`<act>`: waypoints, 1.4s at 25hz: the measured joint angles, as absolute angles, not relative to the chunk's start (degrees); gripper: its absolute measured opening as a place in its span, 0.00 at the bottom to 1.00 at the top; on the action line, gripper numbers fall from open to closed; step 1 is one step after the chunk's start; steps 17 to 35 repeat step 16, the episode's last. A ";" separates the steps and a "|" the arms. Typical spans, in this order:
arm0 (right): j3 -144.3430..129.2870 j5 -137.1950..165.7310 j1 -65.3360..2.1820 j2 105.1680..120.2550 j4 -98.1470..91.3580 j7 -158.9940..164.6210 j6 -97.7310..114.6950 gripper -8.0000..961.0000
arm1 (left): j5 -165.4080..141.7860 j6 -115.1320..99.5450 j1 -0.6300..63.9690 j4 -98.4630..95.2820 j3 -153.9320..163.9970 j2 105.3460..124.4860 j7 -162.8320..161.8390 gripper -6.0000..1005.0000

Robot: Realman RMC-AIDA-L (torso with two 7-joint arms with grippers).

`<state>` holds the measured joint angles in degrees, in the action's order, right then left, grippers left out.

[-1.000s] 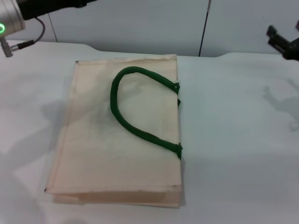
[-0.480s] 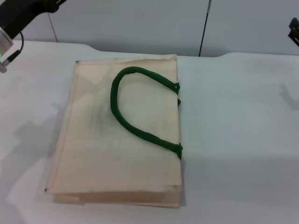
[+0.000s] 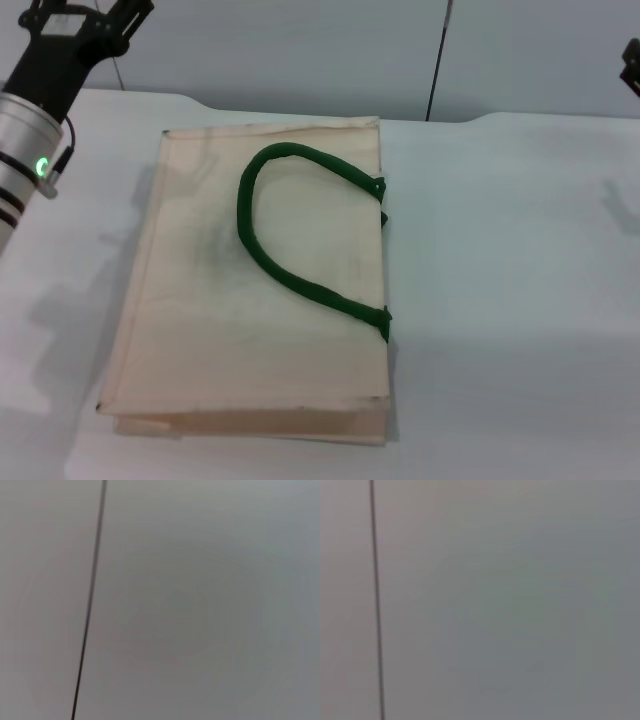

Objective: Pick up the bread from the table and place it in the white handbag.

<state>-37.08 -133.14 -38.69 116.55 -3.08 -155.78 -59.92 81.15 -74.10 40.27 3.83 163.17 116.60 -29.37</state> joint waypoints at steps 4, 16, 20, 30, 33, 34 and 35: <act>-35.07 -134.14 -38.51 116.60 -2.07 -155.80 -60.30 0.93 | 82.46 -74.48 39.41 -0.13 163.56 116.52 -24.87 0.87; -34.81 -133.95 -38.88 116.54 -1.84 -155.83 -60.31 0.93 | 83.14 -73.64 40.21 -0.47 163.32 116.50 -27.35 0.87; -34.81 -133.95 -38.88 116.54 -1.84 -155.83 -60.31 0.93 | 83.14 -73.64 40.21 -0.47 163.32 116.50 -27.35 0.87; -34.81 -133.95 -38.88 116.54 -1.84 -155.83 -60.31 0.93 | 83.14 -73.64 40.21 -0.47 163.32 116.50 -27.35 0.87; -34.81 -133.95 -38.88 116.54 -1.84 -155.83 -60.31 0.93 | 83.14 -73.64 40.21 -0.47 163.32 116.50 -27.35 0.87; -34.81 -133.95 -38.88 116.54 -1.84 -155.83 -60.31 0.93 | 83.14 -73.64 40.21 -0.47 163.32 116.50 -27.35 0.87; -34.81 -133.95 -38.88 116.54 -1.84 -155.83 -60.31 0.93 | 83.14 -73.64 40.21 -0.47 163.32 116.50 -27.35 0.87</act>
